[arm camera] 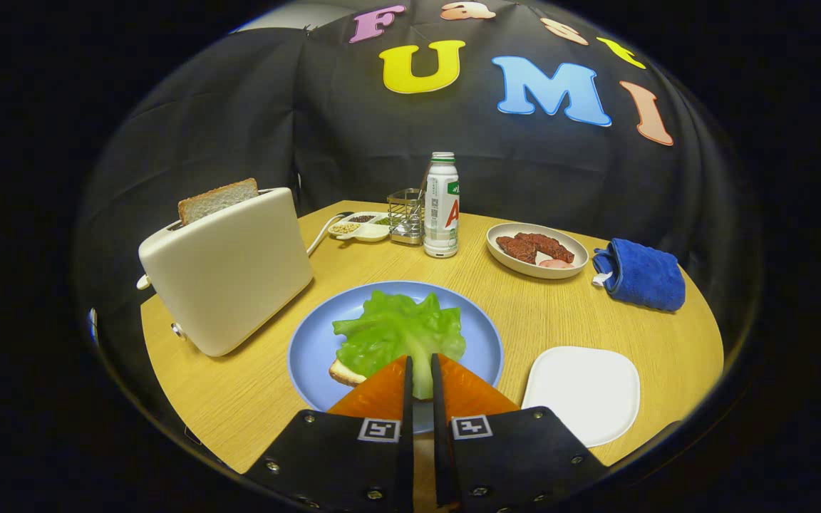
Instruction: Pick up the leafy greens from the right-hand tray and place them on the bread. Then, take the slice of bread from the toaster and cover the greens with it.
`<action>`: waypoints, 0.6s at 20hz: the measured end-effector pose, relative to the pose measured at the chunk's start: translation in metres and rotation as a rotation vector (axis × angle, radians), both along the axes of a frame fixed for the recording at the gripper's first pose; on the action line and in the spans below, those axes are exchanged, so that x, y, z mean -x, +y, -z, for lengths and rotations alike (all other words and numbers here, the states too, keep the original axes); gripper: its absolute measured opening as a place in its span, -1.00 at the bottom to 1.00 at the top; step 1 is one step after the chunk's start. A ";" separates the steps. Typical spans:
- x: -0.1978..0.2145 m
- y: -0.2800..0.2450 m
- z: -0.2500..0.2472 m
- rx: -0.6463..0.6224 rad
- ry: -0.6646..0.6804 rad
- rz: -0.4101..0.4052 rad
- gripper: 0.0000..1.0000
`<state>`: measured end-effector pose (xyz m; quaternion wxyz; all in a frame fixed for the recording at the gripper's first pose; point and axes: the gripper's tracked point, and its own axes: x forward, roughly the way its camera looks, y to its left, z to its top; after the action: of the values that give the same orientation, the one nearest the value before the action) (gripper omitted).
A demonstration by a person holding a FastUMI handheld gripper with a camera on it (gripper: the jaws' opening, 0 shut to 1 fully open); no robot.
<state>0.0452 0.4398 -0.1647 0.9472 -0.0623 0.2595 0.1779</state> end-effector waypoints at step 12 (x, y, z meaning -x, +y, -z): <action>0.013 -0.002 -0.043 -0.084 -0.131 0.026 -0.14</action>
<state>0.0326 0.4374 -0.1212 0.9662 -0.0309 0.1899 0.1717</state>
